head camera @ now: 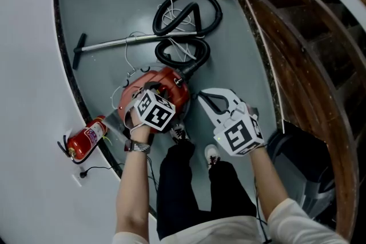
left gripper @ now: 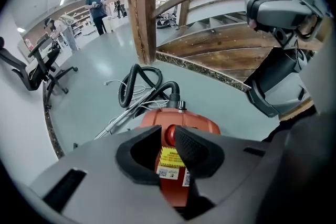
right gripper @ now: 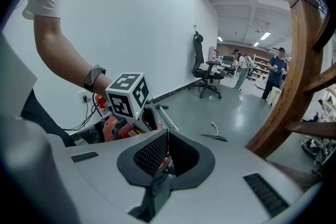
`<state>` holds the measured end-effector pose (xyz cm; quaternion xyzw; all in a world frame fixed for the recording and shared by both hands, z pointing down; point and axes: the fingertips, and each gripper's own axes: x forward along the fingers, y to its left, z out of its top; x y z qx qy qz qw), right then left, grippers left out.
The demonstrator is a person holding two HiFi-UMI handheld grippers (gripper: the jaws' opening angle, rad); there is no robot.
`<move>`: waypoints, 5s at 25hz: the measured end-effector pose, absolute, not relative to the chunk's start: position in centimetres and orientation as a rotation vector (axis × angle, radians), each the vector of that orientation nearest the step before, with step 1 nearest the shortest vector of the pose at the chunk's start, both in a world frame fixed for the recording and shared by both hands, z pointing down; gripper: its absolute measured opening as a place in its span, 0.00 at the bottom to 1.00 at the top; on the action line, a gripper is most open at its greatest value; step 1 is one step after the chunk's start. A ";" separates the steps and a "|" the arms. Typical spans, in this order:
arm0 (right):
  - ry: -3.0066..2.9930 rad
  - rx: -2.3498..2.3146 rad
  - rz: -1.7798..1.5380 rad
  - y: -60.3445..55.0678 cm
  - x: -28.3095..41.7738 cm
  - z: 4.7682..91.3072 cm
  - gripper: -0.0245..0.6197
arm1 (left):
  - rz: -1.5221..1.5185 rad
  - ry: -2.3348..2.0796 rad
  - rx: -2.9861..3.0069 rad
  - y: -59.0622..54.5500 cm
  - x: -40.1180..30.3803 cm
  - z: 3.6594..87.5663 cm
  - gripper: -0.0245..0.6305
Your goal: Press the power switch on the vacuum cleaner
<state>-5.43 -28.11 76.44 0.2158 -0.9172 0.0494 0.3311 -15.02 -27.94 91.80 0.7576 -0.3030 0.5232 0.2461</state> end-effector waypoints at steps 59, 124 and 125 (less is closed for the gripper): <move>-2.360 0.666 0.231 -28.4 -4.4 77.0 0.08 | 1.428 -0.942 2.109 -28.0 -15.1 91.4 0.12; -2.490 0.588 -0.199 -19.7 -1.4 45.0 0.08 | 1.186 -1.458 2.355 -18.1 -12.7 50.2 0.04; -2.496 0.594 -0.206 -19.6 -1.3 44.3 0.08 | 1.186 -1.466 2.363 -17.8 -12.7 49.5 0.04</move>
